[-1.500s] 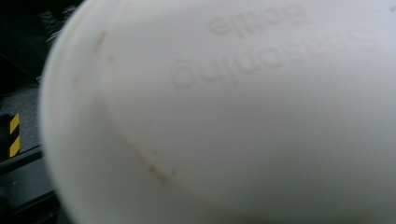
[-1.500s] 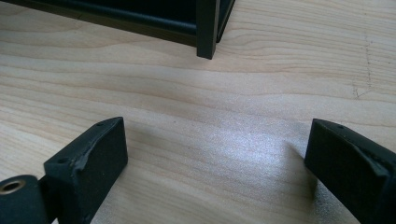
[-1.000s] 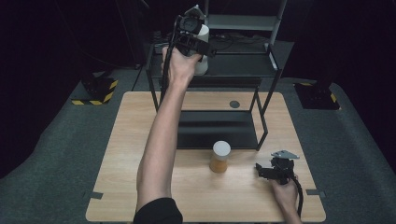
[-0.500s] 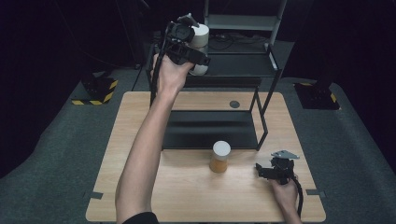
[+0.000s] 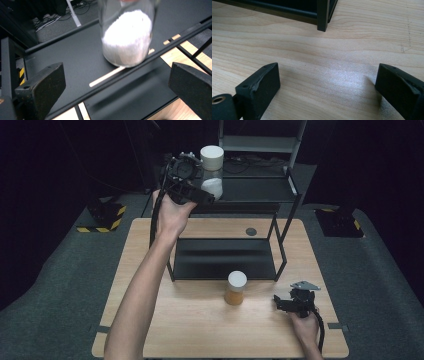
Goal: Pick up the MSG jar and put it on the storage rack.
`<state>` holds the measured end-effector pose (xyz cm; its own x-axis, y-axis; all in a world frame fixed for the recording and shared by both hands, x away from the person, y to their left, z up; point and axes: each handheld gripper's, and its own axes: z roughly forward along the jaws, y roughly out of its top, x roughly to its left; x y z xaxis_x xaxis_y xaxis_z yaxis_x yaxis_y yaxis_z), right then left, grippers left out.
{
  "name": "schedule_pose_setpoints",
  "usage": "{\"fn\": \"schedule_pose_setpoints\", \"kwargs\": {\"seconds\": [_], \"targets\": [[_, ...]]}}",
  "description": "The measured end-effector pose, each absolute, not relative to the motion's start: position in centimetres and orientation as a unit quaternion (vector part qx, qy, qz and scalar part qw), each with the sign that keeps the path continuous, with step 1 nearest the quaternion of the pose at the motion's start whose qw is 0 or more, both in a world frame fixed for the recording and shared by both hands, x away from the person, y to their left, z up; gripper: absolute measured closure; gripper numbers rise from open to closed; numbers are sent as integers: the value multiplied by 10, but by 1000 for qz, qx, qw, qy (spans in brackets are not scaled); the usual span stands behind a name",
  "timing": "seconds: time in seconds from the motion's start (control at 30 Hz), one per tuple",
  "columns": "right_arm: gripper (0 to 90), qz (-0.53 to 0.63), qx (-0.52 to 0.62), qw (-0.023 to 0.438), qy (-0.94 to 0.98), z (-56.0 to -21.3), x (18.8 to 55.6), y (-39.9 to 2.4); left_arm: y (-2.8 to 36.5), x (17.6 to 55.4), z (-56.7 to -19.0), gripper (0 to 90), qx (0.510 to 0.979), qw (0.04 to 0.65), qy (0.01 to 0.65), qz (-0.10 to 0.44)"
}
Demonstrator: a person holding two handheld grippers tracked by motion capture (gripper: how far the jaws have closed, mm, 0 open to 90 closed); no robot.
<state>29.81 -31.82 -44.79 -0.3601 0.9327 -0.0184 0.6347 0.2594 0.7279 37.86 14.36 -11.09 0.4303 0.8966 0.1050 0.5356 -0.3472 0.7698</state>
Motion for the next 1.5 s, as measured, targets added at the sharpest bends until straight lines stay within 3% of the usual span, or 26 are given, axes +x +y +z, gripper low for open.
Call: {"fn": "schedule_pose_setpoints", "kwargs": {"seconds": [0.77, 1.5], "targets": [[51, 322, 516, 232, 759, -448, 298, -318, 156, 347, -172, 21, 798, 320, 437, 264], [51, 322, 515, 232, 760, -448, 298, -318, 160, 343, -239, 22, 815, 293, 441, 235]]}}
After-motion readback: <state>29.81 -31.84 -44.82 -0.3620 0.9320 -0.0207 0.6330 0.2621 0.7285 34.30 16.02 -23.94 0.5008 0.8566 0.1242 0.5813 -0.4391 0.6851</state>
